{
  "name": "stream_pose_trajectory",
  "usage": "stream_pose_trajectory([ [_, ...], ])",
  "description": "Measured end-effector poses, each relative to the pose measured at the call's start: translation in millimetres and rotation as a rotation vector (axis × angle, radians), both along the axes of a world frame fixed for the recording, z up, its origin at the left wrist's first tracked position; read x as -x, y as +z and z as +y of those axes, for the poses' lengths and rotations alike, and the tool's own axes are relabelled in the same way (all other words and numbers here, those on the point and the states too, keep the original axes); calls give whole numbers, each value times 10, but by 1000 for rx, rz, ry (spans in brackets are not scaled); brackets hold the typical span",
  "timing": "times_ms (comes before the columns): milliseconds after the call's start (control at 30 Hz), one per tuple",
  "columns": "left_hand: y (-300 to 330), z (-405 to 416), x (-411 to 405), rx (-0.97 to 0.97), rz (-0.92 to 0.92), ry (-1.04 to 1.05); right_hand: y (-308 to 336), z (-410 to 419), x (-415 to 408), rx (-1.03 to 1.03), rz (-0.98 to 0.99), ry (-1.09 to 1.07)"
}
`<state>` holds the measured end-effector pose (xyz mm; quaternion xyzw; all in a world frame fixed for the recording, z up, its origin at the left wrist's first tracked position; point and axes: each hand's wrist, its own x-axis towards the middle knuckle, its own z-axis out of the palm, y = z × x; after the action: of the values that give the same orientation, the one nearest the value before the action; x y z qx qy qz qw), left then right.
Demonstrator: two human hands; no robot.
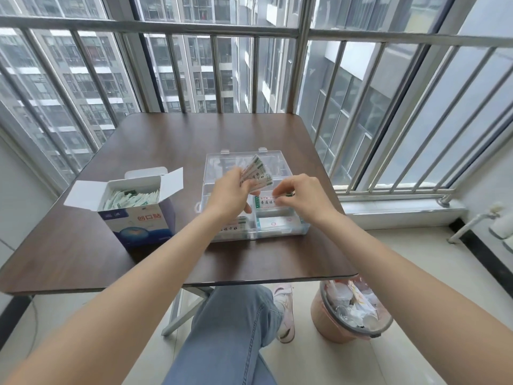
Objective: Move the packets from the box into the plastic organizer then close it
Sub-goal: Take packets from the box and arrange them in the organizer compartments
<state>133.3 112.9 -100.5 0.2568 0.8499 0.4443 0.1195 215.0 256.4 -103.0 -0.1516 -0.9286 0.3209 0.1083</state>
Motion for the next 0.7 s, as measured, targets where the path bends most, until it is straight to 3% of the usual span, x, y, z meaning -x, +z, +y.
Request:
stream_pose_trajectory([
  [300, -14, 5, 17, 209, 166, -100, -26, 17, 12, -84, -69, -1],
  [533, 86, -43, -15, -103, 41, -21, 83, 12, -15, -46, 7, -53],
  [700, 167, -105, -89, -252, -251, -156, 267, -41, -83, 532, 167, -35],
])
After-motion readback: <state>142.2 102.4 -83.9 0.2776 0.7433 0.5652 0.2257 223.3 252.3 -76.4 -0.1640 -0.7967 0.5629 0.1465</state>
